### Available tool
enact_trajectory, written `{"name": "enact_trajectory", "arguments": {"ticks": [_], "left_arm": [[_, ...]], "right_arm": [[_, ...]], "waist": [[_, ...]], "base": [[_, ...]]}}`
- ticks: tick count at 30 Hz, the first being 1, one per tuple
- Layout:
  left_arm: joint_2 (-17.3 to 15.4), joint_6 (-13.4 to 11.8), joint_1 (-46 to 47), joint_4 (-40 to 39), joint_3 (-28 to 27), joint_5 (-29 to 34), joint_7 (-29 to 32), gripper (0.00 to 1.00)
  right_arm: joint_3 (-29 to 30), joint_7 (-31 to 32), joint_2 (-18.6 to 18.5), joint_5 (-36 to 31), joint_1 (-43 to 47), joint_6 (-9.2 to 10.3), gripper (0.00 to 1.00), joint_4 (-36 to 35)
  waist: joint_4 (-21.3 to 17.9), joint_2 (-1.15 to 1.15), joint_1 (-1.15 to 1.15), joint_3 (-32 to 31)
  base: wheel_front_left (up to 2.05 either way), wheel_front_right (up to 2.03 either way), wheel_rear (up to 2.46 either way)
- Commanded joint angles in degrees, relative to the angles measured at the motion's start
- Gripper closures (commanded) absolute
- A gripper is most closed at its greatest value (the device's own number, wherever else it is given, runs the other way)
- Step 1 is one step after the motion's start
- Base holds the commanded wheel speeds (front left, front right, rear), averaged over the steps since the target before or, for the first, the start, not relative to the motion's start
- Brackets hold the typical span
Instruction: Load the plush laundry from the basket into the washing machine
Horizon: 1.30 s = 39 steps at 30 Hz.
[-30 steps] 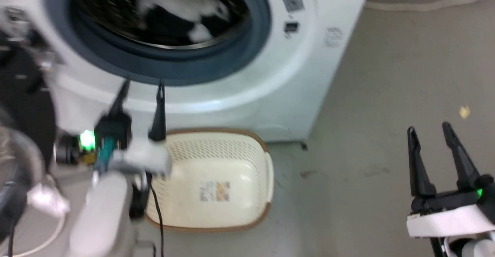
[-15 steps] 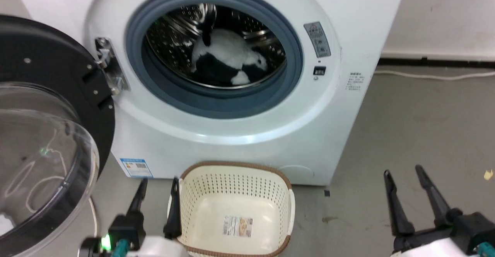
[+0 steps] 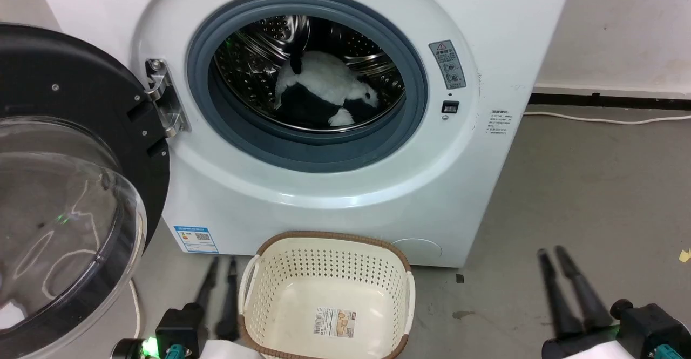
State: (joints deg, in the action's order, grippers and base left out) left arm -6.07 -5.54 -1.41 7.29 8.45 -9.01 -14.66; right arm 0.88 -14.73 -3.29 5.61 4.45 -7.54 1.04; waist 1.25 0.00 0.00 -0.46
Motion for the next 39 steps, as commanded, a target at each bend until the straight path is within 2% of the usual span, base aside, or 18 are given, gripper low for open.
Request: {"name": "enact_trajectory", "arguments": {"ticks": [1,39], "left_arm": [[0.0,0.0,0.0,0.0,0.0,0.0,0.0,1.00],[0.9,1.6,0.4,-2.2,-2.5,2.7,4.4,1.00]], "right_arm": [[0.0,0.0,0.0,0.0,0.0,0.00,1.00,0.0],[-0.3,4.4,0.1,-1.7,-1.3,0.02,1.00,-0.3]], "waist": [[0.0,0.00,0.00,0.0],[-0.4,0.00,0.00,0.1]], "base": [[0.00,0.00,0.00],[0.00,0.00,0.00]]}}
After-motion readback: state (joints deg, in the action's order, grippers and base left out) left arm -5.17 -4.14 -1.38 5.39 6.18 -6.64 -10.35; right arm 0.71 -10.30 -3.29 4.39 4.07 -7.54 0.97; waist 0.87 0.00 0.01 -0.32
